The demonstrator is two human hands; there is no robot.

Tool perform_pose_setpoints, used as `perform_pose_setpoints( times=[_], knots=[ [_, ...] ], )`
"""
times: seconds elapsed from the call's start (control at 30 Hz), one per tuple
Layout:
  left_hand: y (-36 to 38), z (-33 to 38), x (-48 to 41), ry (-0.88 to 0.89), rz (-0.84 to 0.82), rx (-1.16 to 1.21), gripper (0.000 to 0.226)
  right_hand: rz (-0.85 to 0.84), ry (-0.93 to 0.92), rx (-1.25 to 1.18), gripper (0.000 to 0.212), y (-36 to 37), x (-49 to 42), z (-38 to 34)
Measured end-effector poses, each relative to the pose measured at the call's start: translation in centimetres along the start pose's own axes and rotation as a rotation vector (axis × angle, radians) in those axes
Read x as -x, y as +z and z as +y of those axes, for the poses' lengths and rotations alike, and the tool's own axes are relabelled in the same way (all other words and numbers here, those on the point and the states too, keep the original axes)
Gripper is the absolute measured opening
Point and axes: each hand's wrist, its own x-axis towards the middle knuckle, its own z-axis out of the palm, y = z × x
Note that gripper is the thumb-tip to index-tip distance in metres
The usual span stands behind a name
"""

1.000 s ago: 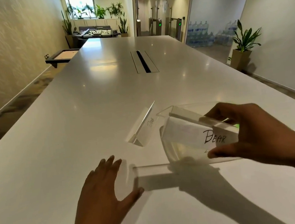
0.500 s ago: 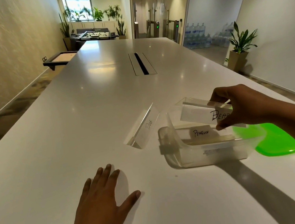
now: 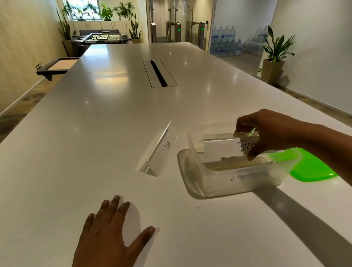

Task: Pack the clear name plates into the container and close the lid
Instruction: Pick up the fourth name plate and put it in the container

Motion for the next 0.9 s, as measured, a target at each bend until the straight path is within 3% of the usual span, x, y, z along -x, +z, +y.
perform_pose_setpoints(
  times=[0.3, 0.73, 0.9],
  knots=[
    [-0.1, 0.0, 0.1, -0.002, -0.006, -0.006, 0.106, -0.058, 0.002, 0.012, 0.056, 0.7, -0.3, 0.1],
    [0.0, -0.1, -0.1, 0.002, -0.008, -0.009, 0.109, -0.155, -0.097, -0.099, 0.031, 1.7, -1.1, 1.1],
    [0.1, -0.2, -0.1, 0.0, -0.005, 0.006, 0.109, -0.176, -0.132, -0.114, 0.033, 2.1, -1.0, 1.1]
  ],
)
